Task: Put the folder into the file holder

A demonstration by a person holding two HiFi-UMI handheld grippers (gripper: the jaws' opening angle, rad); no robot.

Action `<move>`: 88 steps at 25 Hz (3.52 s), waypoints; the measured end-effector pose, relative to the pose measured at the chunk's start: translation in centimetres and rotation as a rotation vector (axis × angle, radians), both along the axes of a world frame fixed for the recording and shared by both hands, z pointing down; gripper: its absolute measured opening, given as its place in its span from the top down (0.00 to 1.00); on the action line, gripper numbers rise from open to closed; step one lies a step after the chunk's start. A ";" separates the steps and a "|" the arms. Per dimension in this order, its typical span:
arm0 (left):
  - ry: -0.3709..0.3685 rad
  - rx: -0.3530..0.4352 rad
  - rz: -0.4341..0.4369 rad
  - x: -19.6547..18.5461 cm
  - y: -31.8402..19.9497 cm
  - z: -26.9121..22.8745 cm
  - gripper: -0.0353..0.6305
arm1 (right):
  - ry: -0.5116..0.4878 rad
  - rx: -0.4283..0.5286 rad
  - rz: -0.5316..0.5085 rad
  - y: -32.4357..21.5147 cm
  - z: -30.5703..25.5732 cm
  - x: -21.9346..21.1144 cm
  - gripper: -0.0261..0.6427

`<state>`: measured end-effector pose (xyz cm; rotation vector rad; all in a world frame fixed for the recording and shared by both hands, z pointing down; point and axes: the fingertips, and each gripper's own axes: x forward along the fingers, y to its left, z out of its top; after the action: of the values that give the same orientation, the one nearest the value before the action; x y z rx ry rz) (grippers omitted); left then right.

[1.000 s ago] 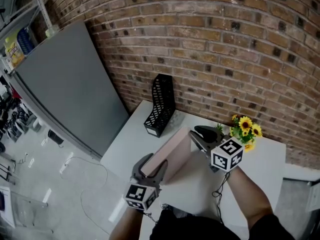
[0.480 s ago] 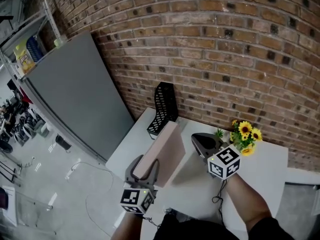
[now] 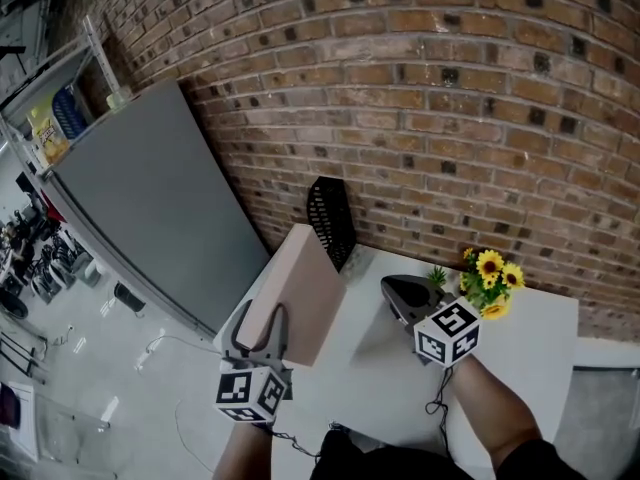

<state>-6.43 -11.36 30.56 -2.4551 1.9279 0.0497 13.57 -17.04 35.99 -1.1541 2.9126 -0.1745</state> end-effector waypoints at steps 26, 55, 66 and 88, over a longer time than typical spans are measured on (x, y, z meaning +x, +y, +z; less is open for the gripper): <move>0.078 0.074 0.106 -7.2 -20.2 -4.8 0.62 | 0.012 -0.068 0.225 -10.4 2.0 -4.5 0.96; 0.159 -0.011 0.193 -5.3 -31.6 2.4 0.67 | 0.036 -0.115 0.430 -13.0 4.6 -6.4 0.96; 0.067 -0.061 0.217 -2.6 -33.2 8.9 0.67 | 0.031 -0.156 0.457 -14.1 6.3 -6.1 0.96; -0.013 0.011 0.247 -2.0 -31.5 10.1 0.61 | 0.005 -0.158 0.465 -14.0 6.9 -5.5 0.96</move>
<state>-8.45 -42.82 40.70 -2.6630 1.6034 0.0475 8.10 -31.06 42.86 -1.8120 2.5765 -0.3976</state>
